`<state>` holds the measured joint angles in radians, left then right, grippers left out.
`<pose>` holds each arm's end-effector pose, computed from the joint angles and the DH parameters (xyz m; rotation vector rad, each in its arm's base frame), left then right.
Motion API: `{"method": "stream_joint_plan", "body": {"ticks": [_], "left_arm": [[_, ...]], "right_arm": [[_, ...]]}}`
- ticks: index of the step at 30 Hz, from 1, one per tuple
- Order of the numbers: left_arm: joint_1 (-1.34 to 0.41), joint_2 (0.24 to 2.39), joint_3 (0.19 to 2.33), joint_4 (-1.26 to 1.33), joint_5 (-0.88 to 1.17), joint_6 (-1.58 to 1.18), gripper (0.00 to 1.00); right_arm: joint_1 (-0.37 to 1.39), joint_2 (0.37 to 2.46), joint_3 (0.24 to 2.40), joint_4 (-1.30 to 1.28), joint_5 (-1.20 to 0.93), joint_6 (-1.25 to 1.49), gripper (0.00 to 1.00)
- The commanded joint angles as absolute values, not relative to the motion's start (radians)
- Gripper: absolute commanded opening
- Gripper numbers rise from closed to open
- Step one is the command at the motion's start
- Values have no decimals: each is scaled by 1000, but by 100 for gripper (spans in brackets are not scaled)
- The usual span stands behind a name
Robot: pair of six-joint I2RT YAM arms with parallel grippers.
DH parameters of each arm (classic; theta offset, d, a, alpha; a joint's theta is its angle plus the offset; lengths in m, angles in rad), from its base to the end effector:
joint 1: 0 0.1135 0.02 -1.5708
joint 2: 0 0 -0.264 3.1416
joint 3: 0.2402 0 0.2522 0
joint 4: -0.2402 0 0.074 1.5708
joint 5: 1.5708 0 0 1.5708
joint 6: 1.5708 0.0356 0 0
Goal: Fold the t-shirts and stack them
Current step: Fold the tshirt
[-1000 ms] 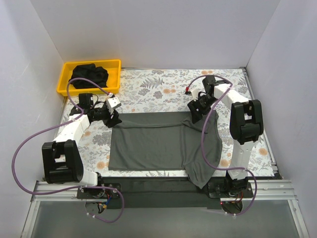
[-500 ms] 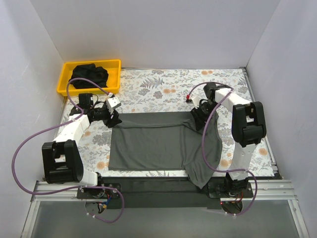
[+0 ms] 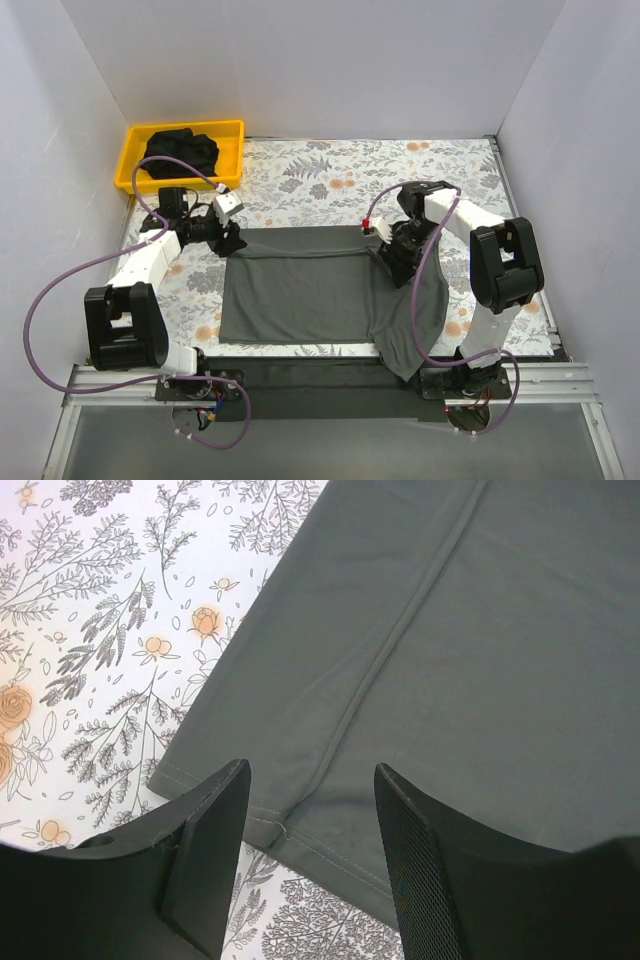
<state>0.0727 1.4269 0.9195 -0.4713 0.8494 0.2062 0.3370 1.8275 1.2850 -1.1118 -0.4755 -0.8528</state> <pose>0.2810 -0.0063 0.2273 0.4685 2.2667 -0.9296 0.2956 0.1209 0.1885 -1.6621 2.5107 0.7376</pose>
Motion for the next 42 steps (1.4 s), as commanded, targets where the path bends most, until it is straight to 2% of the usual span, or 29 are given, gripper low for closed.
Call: {"method": "stream_joint_plan", "body": {"ticks": [1,5,8,13,26,33,39,42], "left_arm": [[68,1425,998,-474,841,94,51],[61,1563,1126,-575,810,-26,49],[51,1609,1164,-601,807,-64,49],[32,1592,1144,-559,818,-90,50],[29,1566,1101,-535,801,-74,51],[29,1565,1092,-532,811,-69,51],[29,1551,1077,-531,805,-52,51],[29,1546,1077,-529,802,-46,51]], "right_arm": [[305,1793,1373,-1230,-540,-940,41],[177,1847,1543,-1232,-604,-838,40],[172,1905,1611,-1154,-525,-693,37],[183,1988,1675,-1081,-495,-581,38],[259,2108,1674,-1020,-485,-563,39],[279,2134,1681,-989,-448,-560,49],[291,2155,1698,-985,-416,-568,54],[304,2152,1695,-991,-428,-574,49]]}}
